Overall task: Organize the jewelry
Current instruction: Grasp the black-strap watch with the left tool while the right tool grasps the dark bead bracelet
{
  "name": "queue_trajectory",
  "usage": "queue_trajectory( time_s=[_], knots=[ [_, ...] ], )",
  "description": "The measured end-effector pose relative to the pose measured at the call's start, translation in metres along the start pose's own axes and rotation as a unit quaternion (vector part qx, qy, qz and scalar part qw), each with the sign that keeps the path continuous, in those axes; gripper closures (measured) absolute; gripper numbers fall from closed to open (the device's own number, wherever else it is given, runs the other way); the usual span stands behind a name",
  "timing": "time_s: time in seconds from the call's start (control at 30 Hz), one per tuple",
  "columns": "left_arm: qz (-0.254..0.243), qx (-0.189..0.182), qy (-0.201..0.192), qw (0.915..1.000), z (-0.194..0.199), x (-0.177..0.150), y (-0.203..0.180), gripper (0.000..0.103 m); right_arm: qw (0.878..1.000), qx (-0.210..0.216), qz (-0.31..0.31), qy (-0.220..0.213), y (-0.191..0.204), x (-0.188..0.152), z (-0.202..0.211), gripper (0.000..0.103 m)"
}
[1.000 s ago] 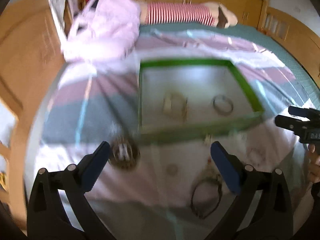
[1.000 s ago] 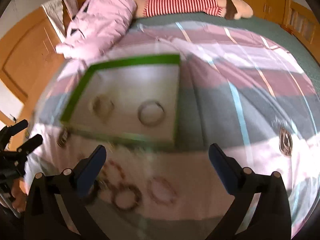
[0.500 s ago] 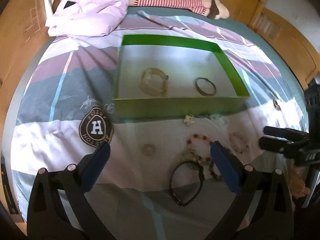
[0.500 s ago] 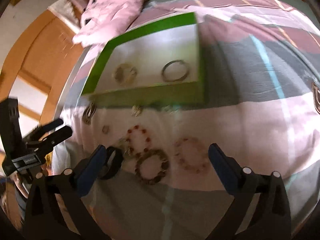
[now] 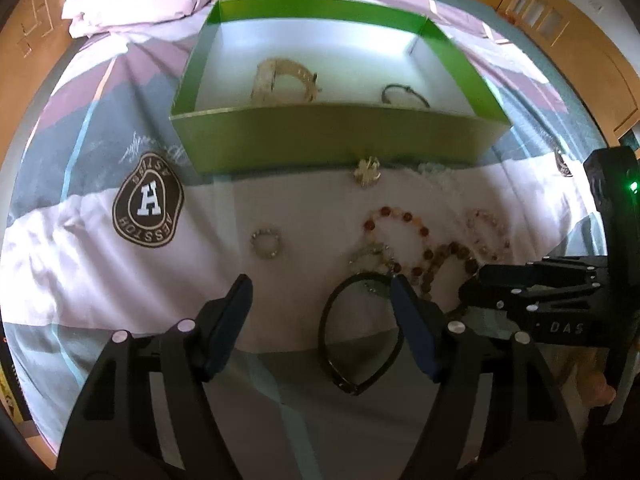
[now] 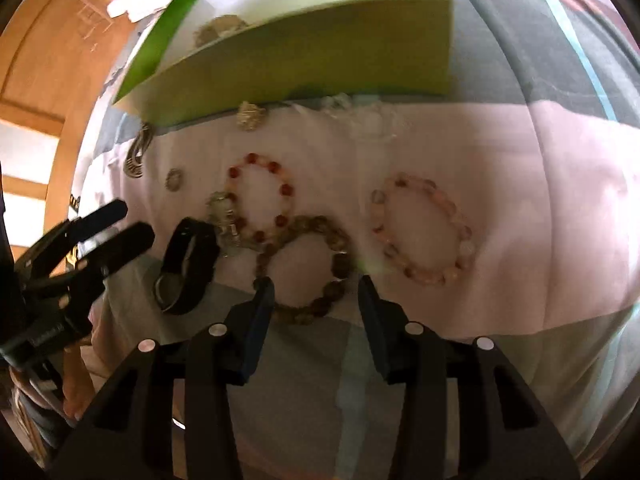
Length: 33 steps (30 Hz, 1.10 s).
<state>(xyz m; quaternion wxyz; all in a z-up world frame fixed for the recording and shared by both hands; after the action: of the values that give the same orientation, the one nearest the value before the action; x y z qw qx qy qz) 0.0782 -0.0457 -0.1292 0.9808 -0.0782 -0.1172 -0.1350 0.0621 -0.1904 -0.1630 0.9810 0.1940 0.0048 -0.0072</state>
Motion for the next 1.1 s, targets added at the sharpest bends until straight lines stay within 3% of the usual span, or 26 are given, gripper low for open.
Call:
queue_trajectory(
  time_s=[0.17, 0.37, 0.57, 0.7, 0.77, 0.93, 1.1],
  knots=[
    [0.005, 0.018, 0.024, 0.9995, -0.018, -0.003, 0.006, 0.036, 0.999, -0.044, 0.010, 0.000, 0.003, 0.003, -0.005, 0.067],
    [0.018, 0.021, 0.051, 0.9983, -0.040, -0.006, 0.013, 0.041, 0.994, -0.109, 0.029, -0.014, 0.015, 0.006, -0.015, 0.068],
    [0.009, 0.038, 0.045, 0.9982, -0.042, -0.005, 0.013, 0.043, 0.984, -0.167, 0.042, -0.042, 0.029, 0.002, -0.023, 0.069],
    [-0.004, 0.057, 0.040, 0.9976, -0.041, -0.004, 0.009, 0.061, 0.983, -0.173, 0.035, -0.053, 0.034, 0.001, -0.025, 0.080],
    [-0.014, 0.056, 0.040, 0.9975, -0.038, -0.005, 0.002, 0.069, 0.984, -0.167, 0.031, -0.055, 0.035, -0.001, -0.024, 0.092],
    [-0.045, 0.069, 0.045, 0.9955, -0.043, -0.008, -0.014, 0.092, 0.985, -0.160, 0.030, -0.057, 0.028, -0.005, -0.018, 0.092],
    [-0.024, 0.051, 0.046, 0.9973, -0.040, -0.007, -0.008, 0.100, 0.987, -0.145, 0.039, -0.060, 0.028, -0.009, -0.013, 0.092]
  ],
)
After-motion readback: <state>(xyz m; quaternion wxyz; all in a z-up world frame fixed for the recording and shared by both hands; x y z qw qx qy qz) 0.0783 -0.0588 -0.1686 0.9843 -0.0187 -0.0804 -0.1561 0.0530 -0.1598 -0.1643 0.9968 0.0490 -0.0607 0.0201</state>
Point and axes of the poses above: each gripper's, at about its wrist camera, not at the fingertips, and z roughly against the way its jaws point, y to its left, x to its top, the point moved 6 cm from there along -z, roughly the way its jaws point, and after that the axes turned 6 degrees about y, right-handed, at the moved point
